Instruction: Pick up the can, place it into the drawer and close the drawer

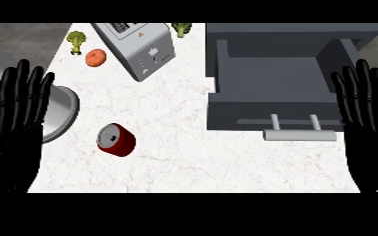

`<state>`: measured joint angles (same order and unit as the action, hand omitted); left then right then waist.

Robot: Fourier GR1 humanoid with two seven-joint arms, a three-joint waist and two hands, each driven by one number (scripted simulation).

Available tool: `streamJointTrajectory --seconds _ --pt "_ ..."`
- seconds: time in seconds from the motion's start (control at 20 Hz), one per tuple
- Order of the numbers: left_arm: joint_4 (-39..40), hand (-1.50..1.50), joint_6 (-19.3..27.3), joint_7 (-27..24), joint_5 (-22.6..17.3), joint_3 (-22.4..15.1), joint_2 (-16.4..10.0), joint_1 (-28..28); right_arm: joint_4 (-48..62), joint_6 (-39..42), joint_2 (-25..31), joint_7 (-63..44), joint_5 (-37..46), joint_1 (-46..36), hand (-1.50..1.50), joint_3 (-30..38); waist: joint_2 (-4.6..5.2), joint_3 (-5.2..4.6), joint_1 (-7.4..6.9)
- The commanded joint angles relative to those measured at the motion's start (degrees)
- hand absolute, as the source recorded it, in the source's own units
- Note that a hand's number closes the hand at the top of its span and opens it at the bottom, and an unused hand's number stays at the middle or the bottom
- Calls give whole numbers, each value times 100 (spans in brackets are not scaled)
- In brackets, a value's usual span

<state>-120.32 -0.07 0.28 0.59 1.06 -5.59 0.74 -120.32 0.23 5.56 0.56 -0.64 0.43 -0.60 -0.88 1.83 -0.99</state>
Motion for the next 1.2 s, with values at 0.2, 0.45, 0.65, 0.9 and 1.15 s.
streamJointTrajectory --seconds 0.2,0.45,0.65,0.9,1.15 --pt "68 -150 -2527 -190 -2134 -1038 -683 -350 75 158 -36 -6 -131 -12 -150 -175 109 -218 390" --pt "897 -150 -4114 116 -2722 -812 -2128 107 362 -391 -36 -833 -21 484 -150 436 177 -216 375" --pt "1560 -150 -5348 -166 -3991 158 -3215 38 165 -262 140 -970 -328 794 -150 789 105 -190 233" --pt "3006 -150 -6754 -587 -4579 832 -4023 -319 -234 -40 256 -1105 -723 1168 -150 1038 95 -190 219" --pt "3696 -150 -7167 -373 -5032 802 -4408 -751 -251 207 219 -736 -951 1659 -150 1279 89 -183 208"
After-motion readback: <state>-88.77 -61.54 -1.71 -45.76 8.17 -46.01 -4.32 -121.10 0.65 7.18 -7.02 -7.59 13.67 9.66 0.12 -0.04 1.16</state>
